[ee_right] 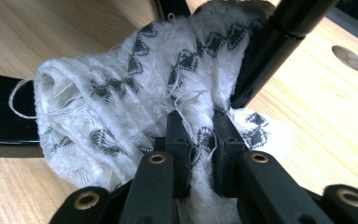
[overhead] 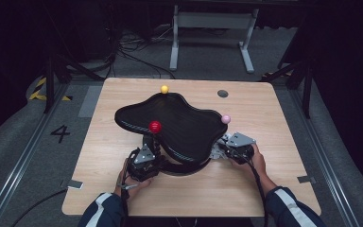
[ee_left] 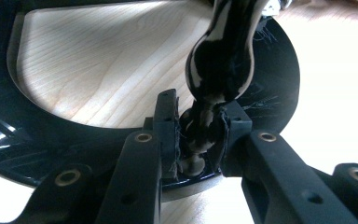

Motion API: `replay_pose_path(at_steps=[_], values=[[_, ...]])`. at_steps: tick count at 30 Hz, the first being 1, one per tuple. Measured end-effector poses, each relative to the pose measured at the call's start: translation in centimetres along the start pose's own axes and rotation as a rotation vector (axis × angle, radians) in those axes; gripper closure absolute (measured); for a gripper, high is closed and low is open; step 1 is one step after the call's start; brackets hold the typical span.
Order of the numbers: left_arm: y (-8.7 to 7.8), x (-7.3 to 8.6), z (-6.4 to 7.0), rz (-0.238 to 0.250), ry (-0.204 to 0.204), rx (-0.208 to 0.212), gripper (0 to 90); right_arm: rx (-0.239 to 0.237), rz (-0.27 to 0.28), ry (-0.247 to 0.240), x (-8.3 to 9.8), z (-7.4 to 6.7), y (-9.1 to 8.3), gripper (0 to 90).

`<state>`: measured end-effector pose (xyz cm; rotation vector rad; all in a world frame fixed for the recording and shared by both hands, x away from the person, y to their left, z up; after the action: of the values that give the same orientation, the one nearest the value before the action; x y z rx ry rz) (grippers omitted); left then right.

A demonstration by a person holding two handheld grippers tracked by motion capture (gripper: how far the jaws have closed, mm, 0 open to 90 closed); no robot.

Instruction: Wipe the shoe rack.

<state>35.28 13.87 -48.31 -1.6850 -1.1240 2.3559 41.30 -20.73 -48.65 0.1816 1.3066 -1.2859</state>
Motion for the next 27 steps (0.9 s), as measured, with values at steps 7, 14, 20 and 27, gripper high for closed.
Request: replay_pose_path(at_steps=[7,14,20,27], values=[[0.0,0.0,0.0,0.0,-0.003,0.001,74.0,-0.053,0.027,-0.005,-0.4,-1.1,-0.6,80.1],[0.0,0.0,0.0,-0.003,0.001,-0.001,73.9,-0.132,0.084,-0.057,-1.0,-4.0,-1.6,80.4],[0.1,0.0,0.1,0.001,-0.001,-0.009,73.9,-0.188,0.093,-0.068,-1.7,-6.0,-1.9,80.4],[0.1,0.0,0.1,0.002,-0.001,-0.01,74.0,-0.222,0.116,-0.113,-2.3,-7.5,-2.1,80.2]])
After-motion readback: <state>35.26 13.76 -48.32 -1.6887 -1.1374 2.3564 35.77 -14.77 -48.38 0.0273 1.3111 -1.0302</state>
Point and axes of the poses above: each handheld gripper's, and its own axes: y roughly forward along the jaws, x roughly out of its underside, z roughly to its right, the point moved 1 cm from there along y, roughly forward along the jaws, and after that the axes turned 8 degrees about x, right-handed, at the moved point
